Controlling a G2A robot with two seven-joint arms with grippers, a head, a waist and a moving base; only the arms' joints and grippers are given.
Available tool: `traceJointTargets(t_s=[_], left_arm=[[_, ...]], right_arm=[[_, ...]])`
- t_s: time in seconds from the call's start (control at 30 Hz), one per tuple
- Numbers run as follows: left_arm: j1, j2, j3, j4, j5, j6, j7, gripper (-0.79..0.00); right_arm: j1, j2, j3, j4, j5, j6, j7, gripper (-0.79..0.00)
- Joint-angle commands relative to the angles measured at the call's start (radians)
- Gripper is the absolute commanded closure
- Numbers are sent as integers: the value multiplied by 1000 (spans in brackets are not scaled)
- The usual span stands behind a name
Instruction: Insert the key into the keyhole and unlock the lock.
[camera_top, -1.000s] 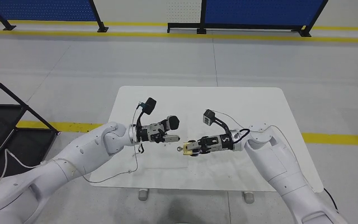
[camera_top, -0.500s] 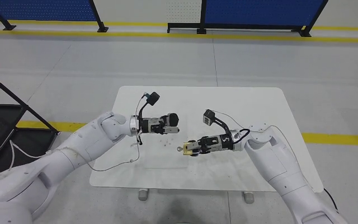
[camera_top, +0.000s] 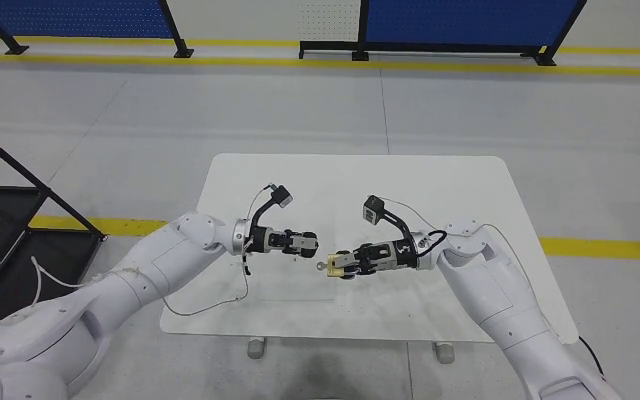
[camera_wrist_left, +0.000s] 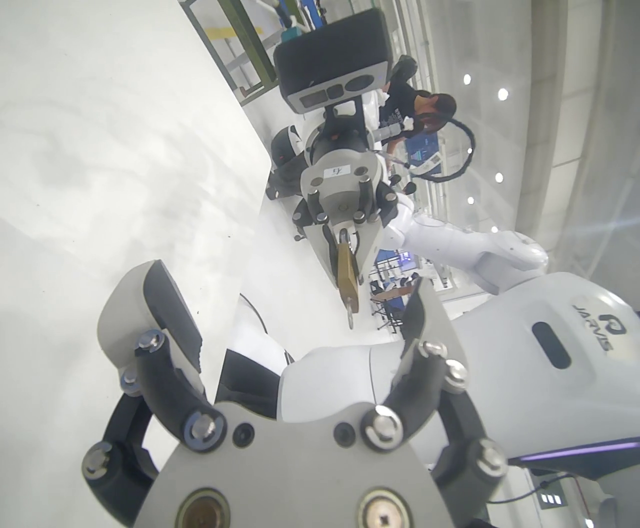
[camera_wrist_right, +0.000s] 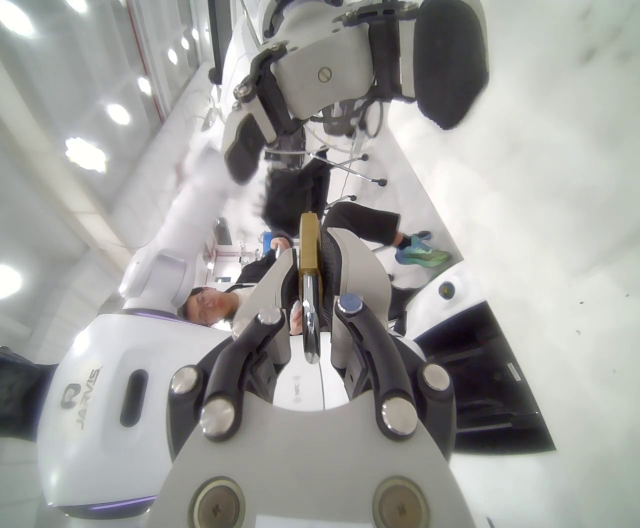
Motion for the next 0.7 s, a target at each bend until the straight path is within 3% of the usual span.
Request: traceJointTargets(t_s=[0.0,0.33,0.57,0.67], left_arm=[[22,3,-15,-10,1,-17,18,-785],[143,31,-93,-75,-4,-98,99,-785],[225,61,-151,-148,-78,-57,58,-785],[225,61,-151,-148,-78,-57,58,-785]], right_arm=[[0,0,0,0,0,0,0,0],[0,0,0,0,0,0,0,0],[0,0,0,0,0,0,0,0],[0,0,0,0,0,0,0,0]])
